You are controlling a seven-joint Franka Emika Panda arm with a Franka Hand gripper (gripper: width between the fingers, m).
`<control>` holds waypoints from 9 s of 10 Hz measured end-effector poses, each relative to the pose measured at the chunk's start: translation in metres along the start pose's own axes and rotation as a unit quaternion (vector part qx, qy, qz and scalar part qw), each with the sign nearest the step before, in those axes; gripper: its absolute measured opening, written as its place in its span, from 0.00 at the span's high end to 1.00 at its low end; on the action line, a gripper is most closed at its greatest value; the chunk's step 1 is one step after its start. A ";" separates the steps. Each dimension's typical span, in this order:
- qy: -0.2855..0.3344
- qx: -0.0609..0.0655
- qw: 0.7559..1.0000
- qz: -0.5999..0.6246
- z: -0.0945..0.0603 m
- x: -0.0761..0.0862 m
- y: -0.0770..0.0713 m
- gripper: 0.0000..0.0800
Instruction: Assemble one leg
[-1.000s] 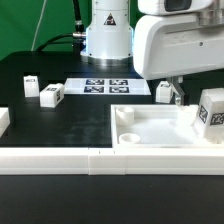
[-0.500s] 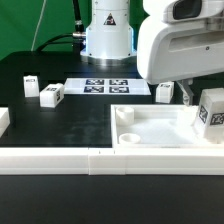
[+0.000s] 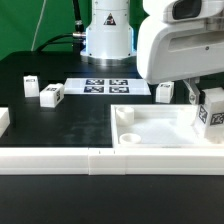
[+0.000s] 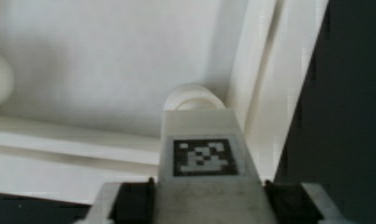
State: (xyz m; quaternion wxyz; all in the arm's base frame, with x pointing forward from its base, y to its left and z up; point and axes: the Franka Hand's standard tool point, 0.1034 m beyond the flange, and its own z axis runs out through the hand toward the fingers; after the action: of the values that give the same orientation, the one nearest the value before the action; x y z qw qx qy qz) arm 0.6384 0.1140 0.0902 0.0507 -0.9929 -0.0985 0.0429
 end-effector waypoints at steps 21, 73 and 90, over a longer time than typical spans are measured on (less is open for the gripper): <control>0.040 0.023 0.756 0.653 0.005 0.000 -0.008 0.27; 0.057 -0.012 0.972 0.230 0.007 0.000 -0.006 0.19; 0.060 0.017 0.749 0.660 0.009 -0.001 -0.005 0.63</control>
Offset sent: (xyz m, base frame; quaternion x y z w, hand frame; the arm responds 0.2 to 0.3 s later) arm -0.0149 0.0037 -0.0043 -0.0011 0.0111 0.3103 0.9506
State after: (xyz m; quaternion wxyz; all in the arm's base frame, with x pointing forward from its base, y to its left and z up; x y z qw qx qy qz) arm 0.6356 0.1191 0.0820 0.0324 -0.8102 0.5852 0.0080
